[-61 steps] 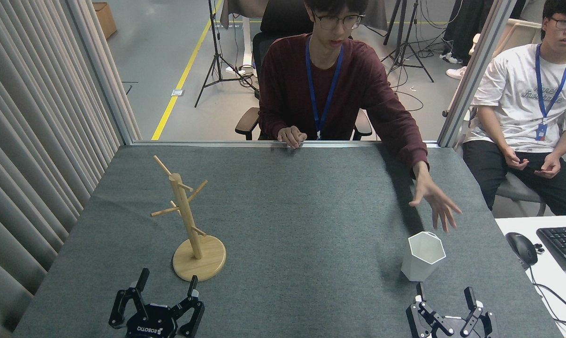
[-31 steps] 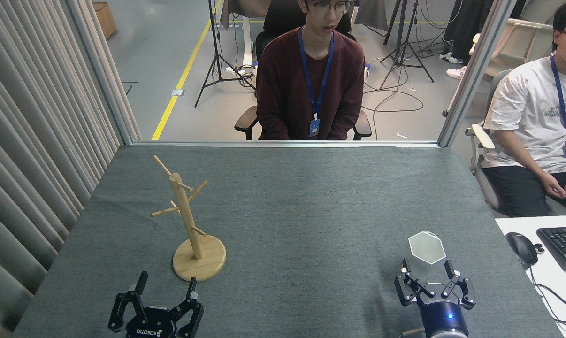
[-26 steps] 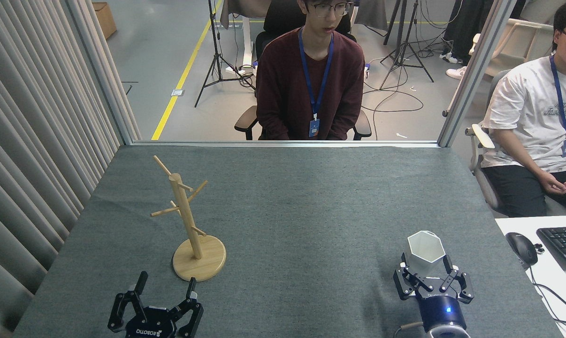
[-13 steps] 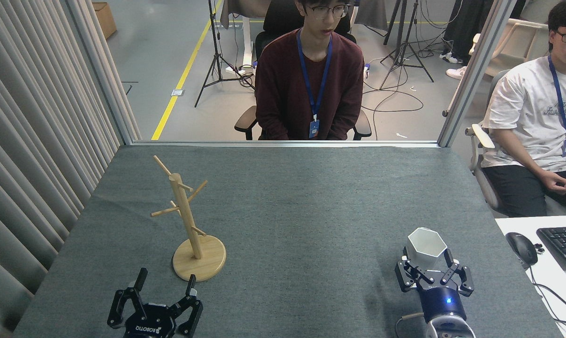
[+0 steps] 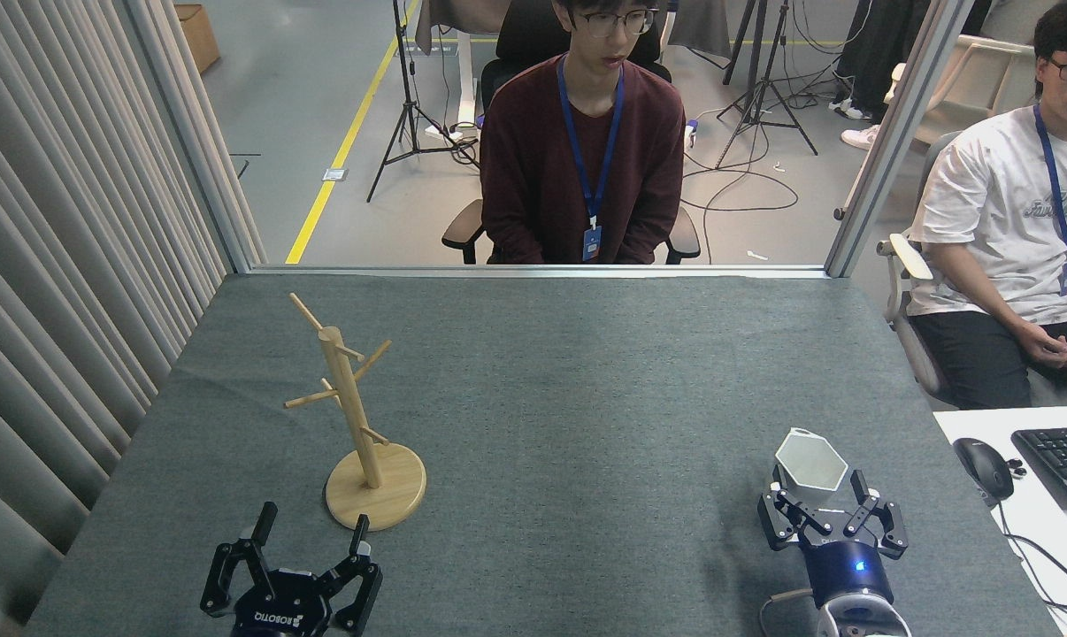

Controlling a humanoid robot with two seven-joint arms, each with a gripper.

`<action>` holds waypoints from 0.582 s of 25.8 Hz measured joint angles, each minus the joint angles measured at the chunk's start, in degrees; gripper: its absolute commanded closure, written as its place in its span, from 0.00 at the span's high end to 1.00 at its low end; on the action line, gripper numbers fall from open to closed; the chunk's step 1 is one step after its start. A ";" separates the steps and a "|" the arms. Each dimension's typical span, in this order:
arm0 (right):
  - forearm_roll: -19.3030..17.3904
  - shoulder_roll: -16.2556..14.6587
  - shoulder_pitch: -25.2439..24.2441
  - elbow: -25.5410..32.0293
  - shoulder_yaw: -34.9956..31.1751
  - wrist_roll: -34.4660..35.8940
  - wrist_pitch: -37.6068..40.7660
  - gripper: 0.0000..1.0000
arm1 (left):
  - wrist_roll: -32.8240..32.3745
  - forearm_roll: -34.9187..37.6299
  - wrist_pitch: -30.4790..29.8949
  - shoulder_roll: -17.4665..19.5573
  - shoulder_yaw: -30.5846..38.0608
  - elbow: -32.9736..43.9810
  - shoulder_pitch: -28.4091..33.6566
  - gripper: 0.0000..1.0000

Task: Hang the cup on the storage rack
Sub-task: 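Close the right gripper around the white cup and lift it, then carry the cup toward the left gripper and grasp it with the left gripper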

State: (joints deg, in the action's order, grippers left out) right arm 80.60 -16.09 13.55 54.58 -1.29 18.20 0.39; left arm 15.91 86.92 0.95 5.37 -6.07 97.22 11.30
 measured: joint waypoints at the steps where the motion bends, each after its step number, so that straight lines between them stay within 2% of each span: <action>1: 0.00 -0.02 0.33 -0.38 0.00 0.00 0.01 0.99 | 0.00 0.00 0.00 0.03 0.00 0.08 0.02 0.99; 13: 0.06 0.56 4.54 -5.76 0.37 0.41 -0.04 0.98 | 0.01 0.09 0.00 0.16 0.05 0.25 0.31 0.99; 14: 0.08 0.64 4.68 -5.96 0.41 0.70 -0.06 0.96 | 0.01 0.09 0.00 0.18 0.06 0.25 0.31 0.99; 15: 0.12 0.74 4.73 -6.08 0.50 0.89 -0.07 0.83 | 0.01 0.09 0.00 0.20 0.07 0.25 0.31 0.99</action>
State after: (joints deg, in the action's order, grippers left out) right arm 80.72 -15.35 18.28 48.50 -0.80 19.09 0.31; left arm 15.92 87.01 0.95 5.57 -5.99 97.47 11.61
